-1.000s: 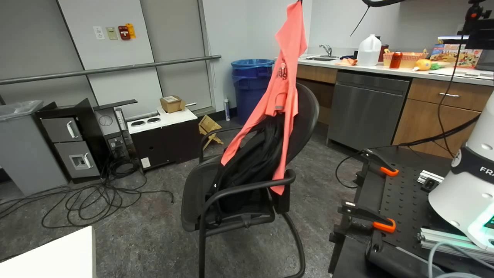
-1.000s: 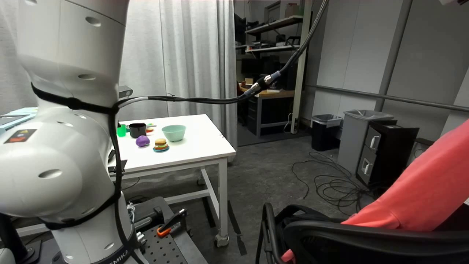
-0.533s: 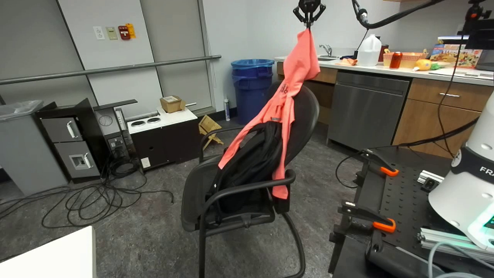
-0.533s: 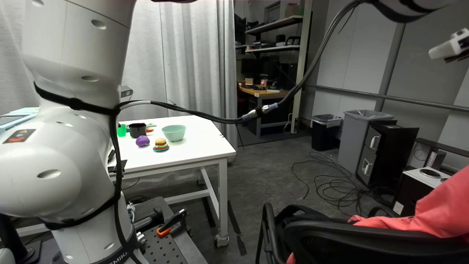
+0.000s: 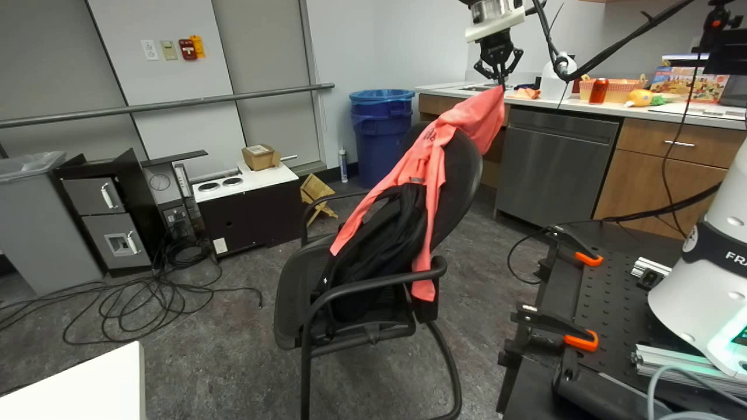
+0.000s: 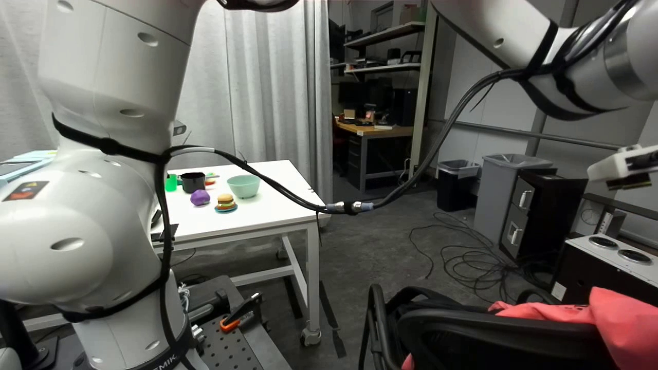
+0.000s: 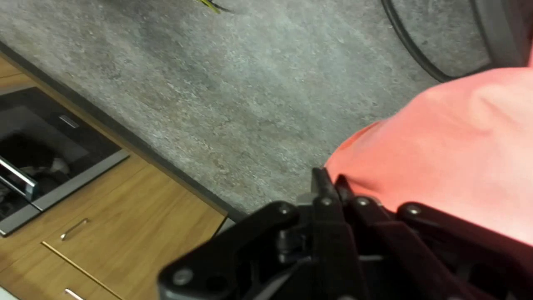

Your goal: Hang the sweatshirt on the black chair

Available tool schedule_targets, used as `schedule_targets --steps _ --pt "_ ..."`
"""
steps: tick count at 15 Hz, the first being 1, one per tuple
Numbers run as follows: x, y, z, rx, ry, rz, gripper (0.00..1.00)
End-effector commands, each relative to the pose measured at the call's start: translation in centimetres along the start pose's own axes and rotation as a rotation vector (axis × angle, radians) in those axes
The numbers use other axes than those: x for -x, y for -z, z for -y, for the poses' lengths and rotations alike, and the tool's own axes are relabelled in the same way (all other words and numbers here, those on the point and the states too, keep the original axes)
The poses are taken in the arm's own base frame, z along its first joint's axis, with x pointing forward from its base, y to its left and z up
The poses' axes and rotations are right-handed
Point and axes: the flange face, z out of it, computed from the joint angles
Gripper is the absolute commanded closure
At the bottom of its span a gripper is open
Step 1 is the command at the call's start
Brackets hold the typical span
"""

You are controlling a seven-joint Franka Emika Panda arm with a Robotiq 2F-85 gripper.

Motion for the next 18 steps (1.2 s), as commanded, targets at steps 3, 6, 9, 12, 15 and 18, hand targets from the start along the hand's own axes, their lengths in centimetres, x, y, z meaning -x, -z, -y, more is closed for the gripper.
schedule_targets --steps 3,6,9,12,15,18 --pt "1.2 -7.4 -1.3 0.162 -0.080 0.040 1.00" --pt "1.9 -10.9 -1.5 0.235 -0.122 0.042 1.00" --pt "2.2 -13.8 -1.8 0.308 -0.155 0.027 1.00" --pt "2.3 -15.6 -2.0 0.359 -0.187 0.013 1.00" --pt "1.4 -16.3 -2.4 0.375 -0.241 -0.015 1.00" --pt "0.5 -16.0 -2.7 0.371 -0.297 -0.046 0.73"
